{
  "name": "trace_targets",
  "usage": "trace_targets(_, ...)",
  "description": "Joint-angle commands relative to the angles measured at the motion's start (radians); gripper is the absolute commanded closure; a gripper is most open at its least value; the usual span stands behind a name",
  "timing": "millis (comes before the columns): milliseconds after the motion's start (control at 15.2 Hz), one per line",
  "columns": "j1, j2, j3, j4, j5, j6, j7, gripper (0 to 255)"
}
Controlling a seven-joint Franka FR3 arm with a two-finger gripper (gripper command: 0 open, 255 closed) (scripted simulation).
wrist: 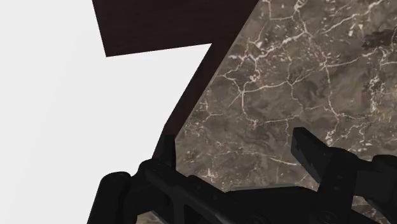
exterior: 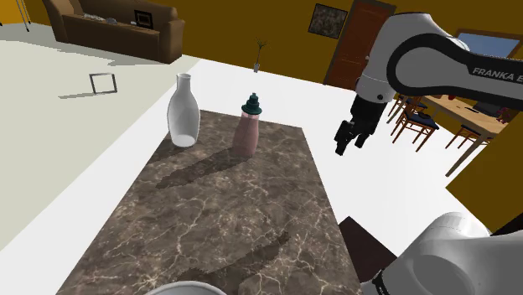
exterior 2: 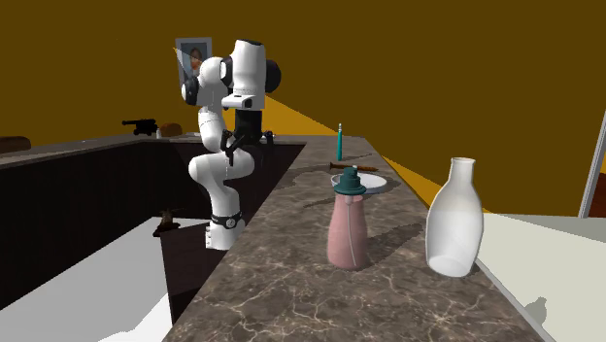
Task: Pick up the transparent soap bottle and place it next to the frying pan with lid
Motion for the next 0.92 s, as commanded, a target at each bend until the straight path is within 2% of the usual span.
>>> trace_targets(0,0.0,0.0,0.0,0.0,0.0,0.0,0.0,0)
trace_targets(462,-0.015,0.182,0.133,0.103,0.054,0.146,0.261,0)
trace_targets(858,-0.046,0.371,0.233,0.251,0.035,0.238,0.487,0)
